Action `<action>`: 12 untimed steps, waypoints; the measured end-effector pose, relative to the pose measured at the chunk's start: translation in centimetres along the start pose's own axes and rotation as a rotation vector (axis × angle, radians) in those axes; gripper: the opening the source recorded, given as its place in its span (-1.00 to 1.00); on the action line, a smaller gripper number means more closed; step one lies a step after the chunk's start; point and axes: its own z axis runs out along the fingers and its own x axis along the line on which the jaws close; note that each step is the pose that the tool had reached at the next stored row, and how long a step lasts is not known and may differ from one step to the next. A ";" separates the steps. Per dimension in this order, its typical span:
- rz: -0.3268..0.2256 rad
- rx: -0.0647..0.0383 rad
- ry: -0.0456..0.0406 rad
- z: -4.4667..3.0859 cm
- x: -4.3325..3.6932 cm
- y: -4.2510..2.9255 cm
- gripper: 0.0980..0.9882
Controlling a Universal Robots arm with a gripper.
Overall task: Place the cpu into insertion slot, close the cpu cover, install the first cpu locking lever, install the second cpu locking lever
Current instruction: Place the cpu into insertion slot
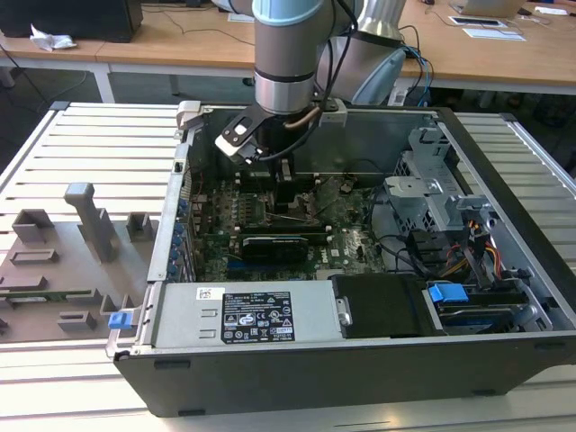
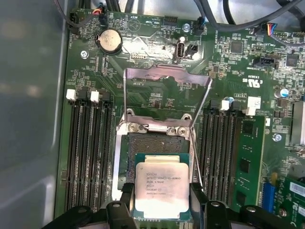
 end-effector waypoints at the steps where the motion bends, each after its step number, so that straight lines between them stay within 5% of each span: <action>1: 0.000 0.000 0.0019 0.08 0.02 0.02 0.00; 12: 0.009 0.005 0.0261 1.07 0.21 0.69 0.00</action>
